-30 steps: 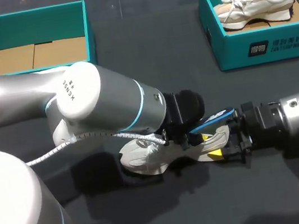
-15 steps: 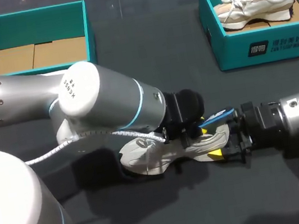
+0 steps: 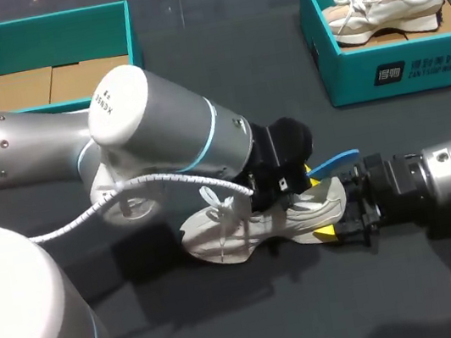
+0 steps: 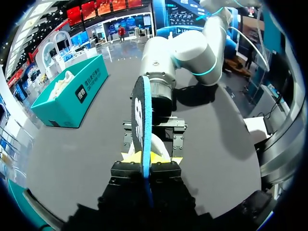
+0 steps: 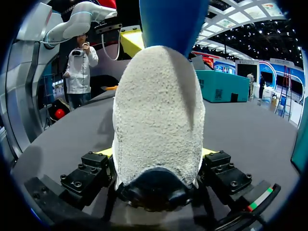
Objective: Take the shoe out of the shoebox, open the shoe tongue, remove and reinsert the insole, then place the shoe into the shoebox
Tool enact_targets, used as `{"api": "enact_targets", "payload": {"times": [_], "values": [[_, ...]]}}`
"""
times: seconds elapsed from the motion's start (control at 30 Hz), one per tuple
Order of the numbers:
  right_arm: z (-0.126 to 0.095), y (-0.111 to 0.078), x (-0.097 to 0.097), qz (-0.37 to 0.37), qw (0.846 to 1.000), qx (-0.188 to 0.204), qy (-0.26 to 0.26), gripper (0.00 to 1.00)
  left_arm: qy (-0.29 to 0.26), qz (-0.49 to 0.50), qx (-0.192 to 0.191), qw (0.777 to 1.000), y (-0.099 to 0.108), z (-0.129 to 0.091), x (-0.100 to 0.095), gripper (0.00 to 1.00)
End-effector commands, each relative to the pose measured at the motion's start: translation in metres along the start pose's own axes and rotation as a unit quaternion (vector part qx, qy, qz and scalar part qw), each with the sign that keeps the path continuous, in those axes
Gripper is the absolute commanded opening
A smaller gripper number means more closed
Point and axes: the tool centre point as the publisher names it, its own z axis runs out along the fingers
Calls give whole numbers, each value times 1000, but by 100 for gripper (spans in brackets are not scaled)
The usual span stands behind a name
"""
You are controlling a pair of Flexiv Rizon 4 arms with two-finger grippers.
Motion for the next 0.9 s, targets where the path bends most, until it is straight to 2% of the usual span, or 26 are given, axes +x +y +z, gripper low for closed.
{"api": "enact_targets", "payload": {"times": [0.03,0.37,0.53,0.9], "values": [[1,1,1,1,1000,2,0,0,32,-1,9,999,-9,-18,3,0],[1,1,1,1,1000,2,0,0,113,-49,55,991,-62,-53,9,0],[1,1,1,1,1000,2,0,0,149,-61,85,983,-95,-85,15,0],[1,1,1,1,1000,2,0,0,149,-61,85,983,-95,-85,15,0]]}}
